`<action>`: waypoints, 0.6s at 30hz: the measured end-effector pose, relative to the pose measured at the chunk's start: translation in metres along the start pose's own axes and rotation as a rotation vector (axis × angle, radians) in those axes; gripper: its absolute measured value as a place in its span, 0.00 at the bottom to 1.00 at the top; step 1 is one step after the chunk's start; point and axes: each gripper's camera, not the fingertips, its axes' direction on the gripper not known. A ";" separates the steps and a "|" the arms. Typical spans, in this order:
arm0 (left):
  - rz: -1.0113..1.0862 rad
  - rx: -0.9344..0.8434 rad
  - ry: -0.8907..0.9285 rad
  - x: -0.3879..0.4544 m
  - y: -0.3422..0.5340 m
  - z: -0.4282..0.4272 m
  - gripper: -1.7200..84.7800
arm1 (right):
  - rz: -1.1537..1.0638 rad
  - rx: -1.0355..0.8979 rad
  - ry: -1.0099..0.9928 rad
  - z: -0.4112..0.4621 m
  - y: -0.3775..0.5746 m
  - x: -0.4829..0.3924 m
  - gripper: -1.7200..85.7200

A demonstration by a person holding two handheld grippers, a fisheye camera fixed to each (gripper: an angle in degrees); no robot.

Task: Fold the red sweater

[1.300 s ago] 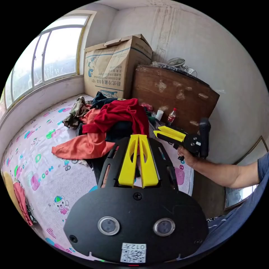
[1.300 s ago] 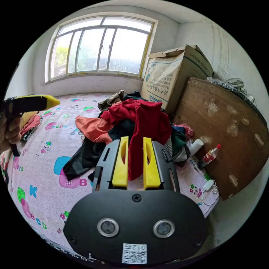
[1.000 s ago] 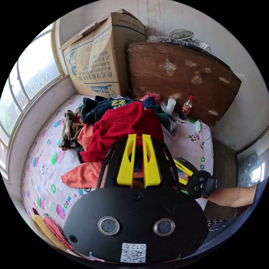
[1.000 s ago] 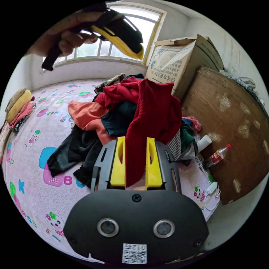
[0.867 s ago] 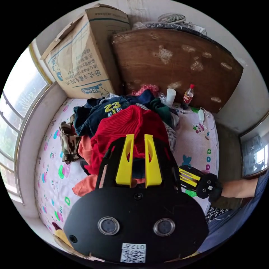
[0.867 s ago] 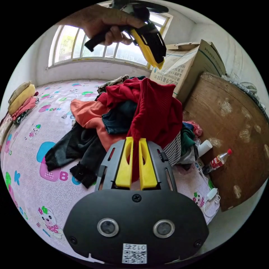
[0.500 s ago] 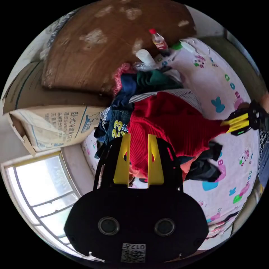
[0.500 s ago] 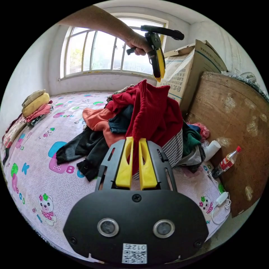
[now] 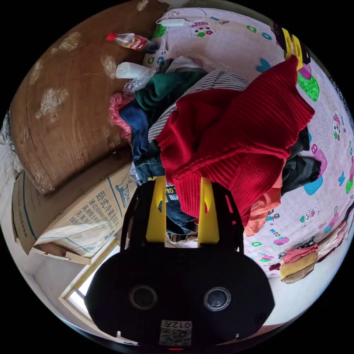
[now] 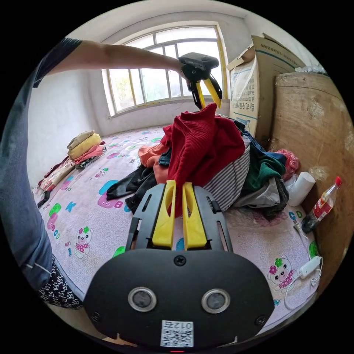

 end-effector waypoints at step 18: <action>-0.688 0.036 0.166 0.018 0.199 -0.110 0.02 | -0.062 0.113 0.127 -0.100 -0.140 -0.051 0.04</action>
